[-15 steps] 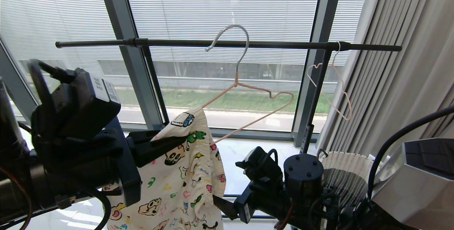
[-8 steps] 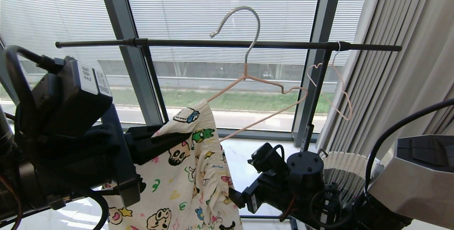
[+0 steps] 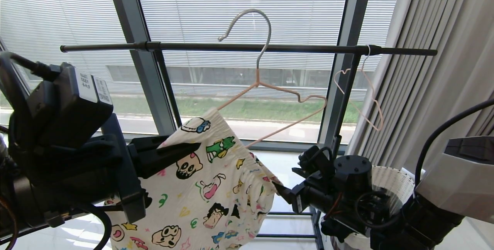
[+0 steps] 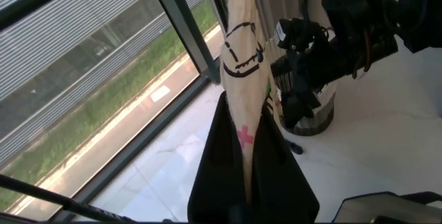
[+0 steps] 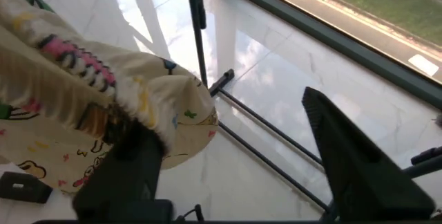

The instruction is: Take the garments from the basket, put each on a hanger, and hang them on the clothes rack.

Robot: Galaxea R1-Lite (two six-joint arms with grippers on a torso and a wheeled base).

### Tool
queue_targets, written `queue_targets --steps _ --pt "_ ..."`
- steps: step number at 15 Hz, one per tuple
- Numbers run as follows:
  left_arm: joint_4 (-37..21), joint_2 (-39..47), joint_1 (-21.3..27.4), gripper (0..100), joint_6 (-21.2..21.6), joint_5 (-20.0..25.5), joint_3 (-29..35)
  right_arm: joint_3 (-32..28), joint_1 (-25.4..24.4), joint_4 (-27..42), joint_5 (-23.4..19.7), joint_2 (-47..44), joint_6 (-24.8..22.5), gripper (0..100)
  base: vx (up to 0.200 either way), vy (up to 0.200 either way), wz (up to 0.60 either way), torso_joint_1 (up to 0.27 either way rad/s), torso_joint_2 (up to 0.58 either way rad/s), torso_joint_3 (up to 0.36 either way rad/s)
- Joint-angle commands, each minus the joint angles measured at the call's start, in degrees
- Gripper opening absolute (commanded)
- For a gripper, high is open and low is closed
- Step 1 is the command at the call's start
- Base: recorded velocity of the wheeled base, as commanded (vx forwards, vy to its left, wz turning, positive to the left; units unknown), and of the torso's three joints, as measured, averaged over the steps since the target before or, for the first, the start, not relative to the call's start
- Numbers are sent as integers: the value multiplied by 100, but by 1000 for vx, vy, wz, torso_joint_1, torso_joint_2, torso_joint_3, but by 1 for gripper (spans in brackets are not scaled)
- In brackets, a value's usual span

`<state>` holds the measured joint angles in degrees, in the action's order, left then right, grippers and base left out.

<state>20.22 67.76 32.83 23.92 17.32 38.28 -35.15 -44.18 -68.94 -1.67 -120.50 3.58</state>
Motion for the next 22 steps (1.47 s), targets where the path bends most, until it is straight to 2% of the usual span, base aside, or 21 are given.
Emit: queue_targets --steps 1,4,8,11,15,17,22 --pt "8 -52 -5 0 -1 -1 -40 8 32 3 0 53 -16 0 0 0 0 0 0 0" --pt "8 -219 -110 0 -10 -1 -286 -27 375 38 -18 229 -147 0 0 0 0 0 0 0" --pt "-1 -447 -163 0 -71 8 -470 -511 937 926 -167 748 -139 0 0 0 0 0 0 0" --pt "-1 -527 -163 0 -89 26 -567 -1530 1280 1814 -220 739 -139 0 0 0 0 0 0 0" --pt "-10 -570 -163 0 -265 228 -655 -2418 1394 2622 -431 642 -147 0 0 0 0 0 0 0" --pt "-10 -562 -172 0 -265 228 -743 -2506 1403 2728 -431 642 -165 0 0 0 0 0 0 0" --pt "-19 -535 -550 0 -265 342 -875 -2506 1482 2745 -431 677 -244 0 0 0 0 0 0 0"
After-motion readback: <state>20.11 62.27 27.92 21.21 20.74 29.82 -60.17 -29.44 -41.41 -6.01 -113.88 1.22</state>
